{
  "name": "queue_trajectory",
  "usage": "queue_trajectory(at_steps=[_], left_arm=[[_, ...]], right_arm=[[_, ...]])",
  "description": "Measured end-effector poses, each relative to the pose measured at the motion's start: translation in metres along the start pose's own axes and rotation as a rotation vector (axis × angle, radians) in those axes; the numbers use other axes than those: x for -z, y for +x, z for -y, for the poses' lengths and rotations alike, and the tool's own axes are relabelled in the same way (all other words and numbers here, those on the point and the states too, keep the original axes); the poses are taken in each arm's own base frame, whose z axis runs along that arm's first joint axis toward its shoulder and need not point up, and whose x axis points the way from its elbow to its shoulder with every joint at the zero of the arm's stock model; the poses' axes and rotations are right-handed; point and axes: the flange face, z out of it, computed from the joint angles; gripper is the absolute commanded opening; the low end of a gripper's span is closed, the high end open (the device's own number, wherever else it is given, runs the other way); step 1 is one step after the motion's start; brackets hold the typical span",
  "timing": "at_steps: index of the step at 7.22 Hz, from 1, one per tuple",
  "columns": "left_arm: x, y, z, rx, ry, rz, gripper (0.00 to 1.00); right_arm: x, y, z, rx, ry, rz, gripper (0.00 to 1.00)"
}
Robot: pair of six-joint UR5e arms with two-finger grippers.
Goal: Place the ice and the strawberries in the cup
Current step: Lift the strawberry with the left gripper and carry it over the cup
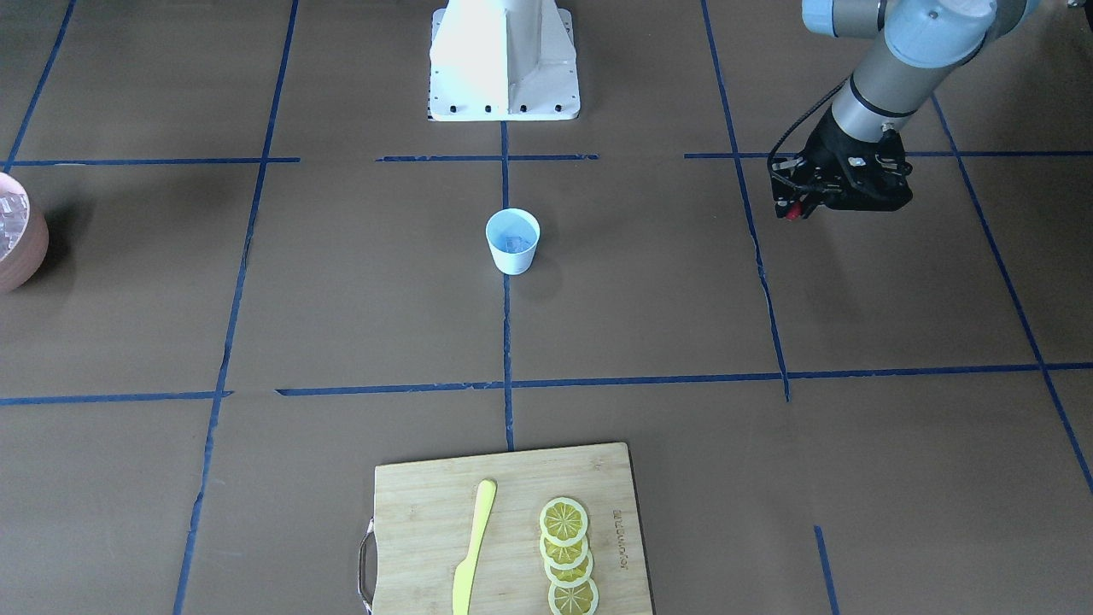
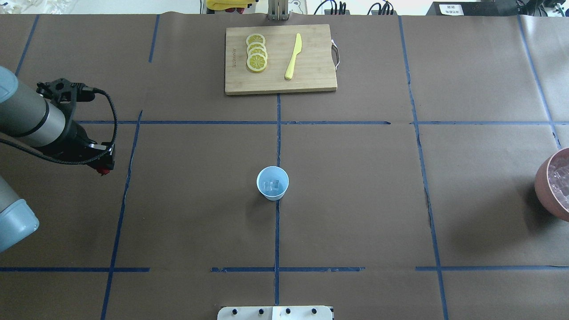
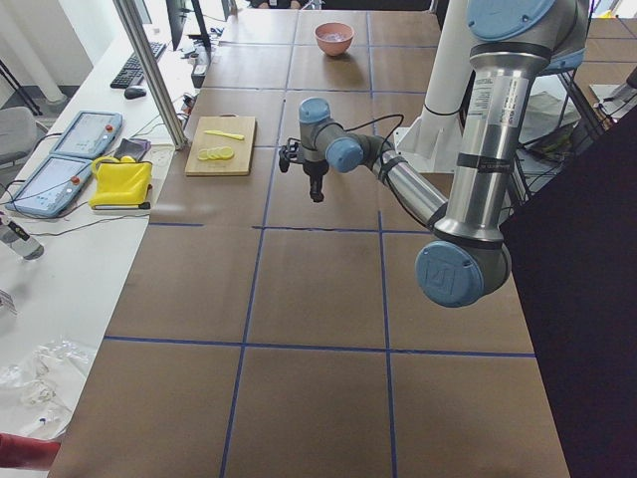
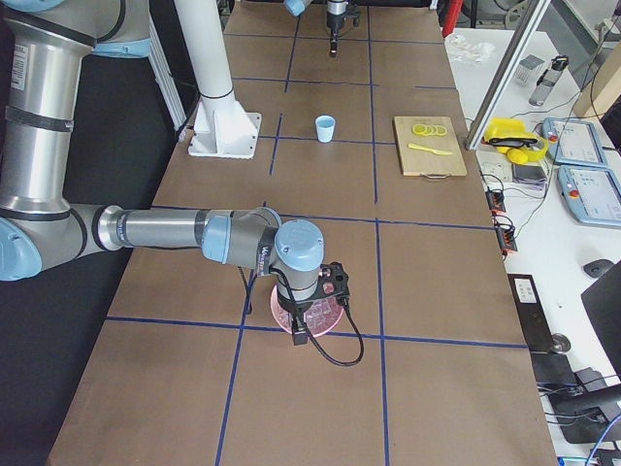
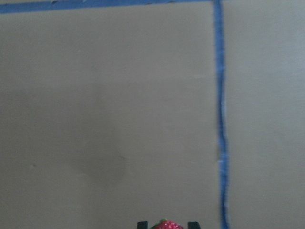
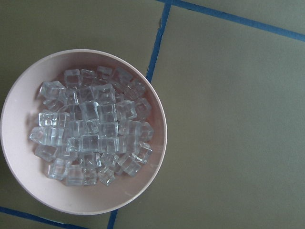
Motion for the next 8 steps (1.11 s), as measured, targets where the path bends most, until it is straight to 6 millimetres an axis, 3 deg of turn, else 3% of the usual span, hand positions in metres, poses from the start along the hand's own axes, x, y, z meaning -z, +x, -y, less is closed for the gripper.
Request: queue_trajectory(at_steps=[1, 2, 3, 5, 6, 8], left_arm=[[0.011, 0.044, -0.002, 0.041, -0.010, -0.014, 0.00], [0.010, 0.091, -0.012, 0.079, -0.021, -0.021, 0.00], [0.002, 0.138, -0.018, 0.121, -0.021, -0.022, 0.00], [-0.022, 0.237, -0.006, 0.213, -0.011, -0.014, 0.00], [-0.031, 0.277, -0.001, 0.241, -0.003, -0.008, 0.00], [-0.037, 0.320, -0.003, 0.268, -0.003, -0.022, 0.03]], right_arm=[[0.000, 0.000, 0.000, 0.001, 0.001, 0.000, 0.99], [0.000, 0.000, 0.000, 0.001, 0.000, -0.001, 0.99], [0.000, 0.000, 0.000, 0.000, 0.000, -0.001, 0.99], [0.000, 0.000, 0.000, 0.000, 0.000, 0.000, 0.99], [0.000, 0.000, 0.000, -0.001, 0.001, 0.001, 0.99], [0.000, 0.000, 0.000, -0.001, 0.001, 0.001, 0.99]])
